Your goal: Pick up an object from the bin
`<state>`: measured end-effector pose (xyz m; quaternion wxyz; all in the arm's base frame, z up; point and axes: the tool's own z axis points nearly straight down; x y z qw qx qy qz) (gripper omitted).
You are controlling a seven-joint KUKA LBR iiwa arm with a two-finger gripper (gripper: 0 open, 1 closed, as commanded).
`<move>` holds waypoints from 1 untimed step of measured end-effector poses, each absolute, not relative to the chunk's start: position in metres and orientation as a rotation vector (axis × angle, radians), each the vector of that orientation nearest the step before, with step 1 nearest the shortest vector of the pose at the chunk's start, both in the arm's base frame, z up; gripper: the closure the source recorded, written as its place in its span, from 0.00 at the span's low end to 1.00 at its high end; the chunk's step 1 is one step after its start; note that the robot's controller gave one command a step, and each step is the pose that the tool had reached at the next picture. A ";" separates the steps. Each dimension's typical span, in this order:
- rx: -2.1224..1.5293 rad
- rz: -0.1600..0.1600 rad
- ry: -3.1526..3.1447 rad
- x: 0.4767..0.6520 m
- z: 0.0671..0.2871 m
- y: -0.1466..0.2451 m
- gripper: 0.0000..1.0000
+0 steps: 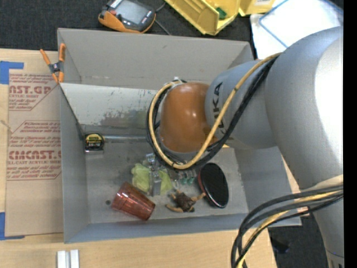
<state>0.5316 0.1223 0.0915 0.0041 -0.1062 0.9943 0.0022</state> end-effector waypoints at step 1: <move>-0.332 0.007 3.116 0.532 0.109 0.122 1.00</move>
Offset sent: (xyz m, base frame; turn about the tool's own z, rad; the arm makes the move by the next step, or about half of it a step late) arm 0.0002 0.0000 0.0626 0.0001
